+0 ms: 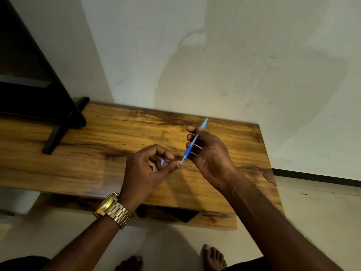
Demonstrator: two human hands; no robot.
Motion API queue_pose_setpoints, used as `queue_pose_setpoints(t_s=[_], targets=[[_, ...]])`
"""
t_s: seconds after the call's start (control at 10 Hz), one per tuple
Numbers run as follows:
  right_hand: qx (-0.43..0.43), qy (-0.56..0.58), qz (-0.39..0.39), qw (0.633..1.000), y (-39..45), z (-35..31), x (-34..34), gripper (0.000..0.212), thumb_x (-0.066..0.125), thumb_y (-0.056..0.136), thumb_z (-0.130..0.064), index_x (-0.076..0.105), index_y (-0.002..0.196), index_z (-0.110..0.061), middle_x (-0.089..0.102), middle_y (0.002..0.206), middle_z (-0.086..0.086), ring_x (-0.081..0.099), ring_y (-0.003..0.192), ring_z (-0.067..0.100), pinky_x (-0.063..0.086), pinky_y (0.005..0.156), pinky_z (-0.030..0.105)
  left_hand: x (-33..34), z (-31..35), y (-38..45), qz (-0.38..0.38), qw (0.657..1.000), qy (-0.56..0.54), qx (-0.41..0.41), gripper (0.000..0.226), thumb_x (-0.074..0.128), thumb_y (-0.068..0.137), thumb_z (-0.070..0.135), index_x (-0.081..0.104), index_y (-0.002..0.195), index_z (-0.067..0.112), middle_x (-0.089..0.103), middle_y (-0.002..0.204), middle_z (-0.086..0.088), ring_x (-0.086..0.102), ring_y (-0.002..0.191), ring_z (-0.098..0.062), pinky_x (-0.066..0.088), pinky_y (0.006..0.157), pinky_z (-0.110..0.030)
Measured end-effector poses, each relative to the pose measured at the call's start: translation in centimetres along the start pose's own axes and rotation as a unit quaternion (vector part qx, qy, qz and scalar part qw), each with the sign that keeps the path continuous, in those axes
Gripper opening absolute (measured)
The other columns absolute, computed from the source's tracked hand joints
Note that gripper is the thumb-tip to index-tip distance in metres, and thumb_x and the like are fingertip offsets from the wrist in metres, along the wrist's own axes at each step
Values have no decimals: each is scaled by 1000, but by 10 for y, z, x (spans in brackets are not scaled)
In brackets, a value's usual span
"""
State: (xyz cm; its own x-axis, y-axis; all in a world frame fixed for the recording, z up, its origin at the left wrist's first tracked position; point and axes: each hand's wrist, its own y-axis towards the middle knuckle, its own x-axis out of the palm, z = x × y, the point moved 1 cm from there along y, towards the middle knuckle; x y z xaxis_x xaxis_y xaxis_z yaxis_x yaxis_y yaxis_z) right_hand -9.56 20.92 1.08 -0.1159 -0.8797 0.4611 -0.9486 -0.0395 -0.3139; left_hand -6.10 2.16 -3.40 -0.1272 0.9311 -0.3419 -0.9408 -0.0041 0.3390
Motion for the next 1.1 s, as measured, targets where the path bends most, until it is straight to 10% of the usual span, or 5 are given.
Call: queue_pose_setpoints(t_s=[0.1, 0.3, 0.8, 1.1], targets=[[-29, -93, -19, 995, 3, 0, -10, 31, 53, 114, -26, 77, 120, -7, 58, 90, 3, 59, 77, 15, 58, 70, 30, -5, -5, 4, -21, 1000, 17, -9, 32, 89, 78, 61, 73, 94, 38, 79, 98, 17, 73, 75, -12, 48, 55, -12], [-71, -525, 60, 846, 14, 3, -33, 29, 78, 100, -38, 74, 120, -18, 78, 75, -2, 76, 63, 7, 64, 65, 29, -31, -31, 17, -103, 969, 202, -99, 41, 96, 76, 43, 74, 111, 36, 74, 100, 17, 72, 83, -3, 65, 75, -38], [-23, -544, 106, 832, 27, 45, -36, 29, 90, 90, -26, 66, 83, -13, 73, 59, 6, 65, 36, 4, 48, 36, 16, -5, -32, 3, -63, 920, 341, -182, 33, 83, 77, 72, 74, 80, 40, 69, 72, 25, 65, 74, 5, 42, 59, -23], [-128, -610, 167, 764, 27, 22, -43, 35, 75, 99, -45, 72, 104, -11, 78, 91, 10, 75, 88, 25, 60, 73, 39, -9, -30, 4, -30, 931, 328, -156, 40, 64, 81, 83, 68, 83, 43, 68, 80, 26, 64, 79, 1, 44, 62, -25]])
